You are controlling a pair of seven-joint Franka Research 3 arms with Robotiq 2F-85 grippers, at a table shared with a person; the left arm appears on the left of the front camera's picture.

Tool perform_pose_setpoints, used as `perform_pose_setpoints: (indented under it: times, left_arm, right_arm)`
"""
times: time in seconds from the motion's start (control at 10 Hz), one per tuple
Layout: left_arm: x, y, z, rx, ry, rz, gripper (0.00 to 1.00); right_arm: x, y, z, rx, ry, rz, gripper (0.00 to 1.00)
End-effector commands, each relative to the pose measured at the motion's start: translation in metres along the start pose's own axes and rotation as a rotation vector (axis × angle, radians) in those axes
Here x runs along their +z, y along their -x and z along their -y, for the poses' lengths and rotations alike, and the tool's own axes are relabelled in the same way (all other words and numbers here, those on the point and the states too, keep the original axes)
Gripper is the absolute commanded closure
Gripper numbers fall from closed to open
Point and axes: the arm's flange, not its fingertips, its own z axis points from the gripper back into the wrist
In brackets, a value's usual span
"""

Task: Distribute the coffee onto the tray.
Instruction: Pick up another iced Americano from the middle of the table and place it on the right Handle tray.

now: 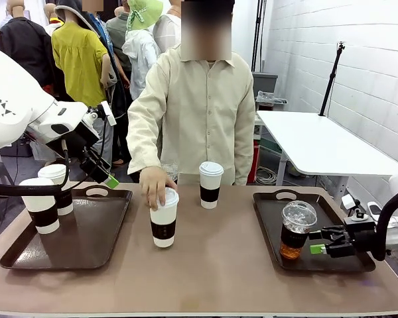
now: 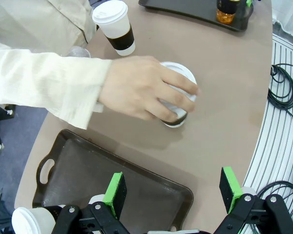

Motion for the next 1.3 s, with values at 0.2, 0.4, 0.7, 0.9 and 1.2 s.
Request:
perform_pose_setpoints:
  times: [0.2,0.4,0.7,0.9,1.2]
  left_arm:
    - [0.001,0.0,-0.002,0.001,0.013,0.007,0.0]
    - [0.001,0.0,-0.002,0.001,0.013,0.007,0.0]
    - [0.001,0.0,-0.002,0.001,0.013,0.007,0.0]
    - [0.001,0.0,-0.002,0.001,0.013,0.007,0.0]
    - [0.001,0.0,-0.002,0.001,0.013,0.007,0.0]
  right_arm:
    - [0.028,-0.007,0.016,0.005,0.009,-0.079,0.0]
    - [0.033,-0.011,0.034,0.047,0.022,-0.086,0.0]
    - [0.041,-0.031,0.07,0.13,0.007,-0.162,0.0]
    - [0.034,-0.048,0.097,0.199,-0.009,-0.176,0.0]
    - [0.012,-0.078,0.13,0.296,-0.062,-0.134,0.0]
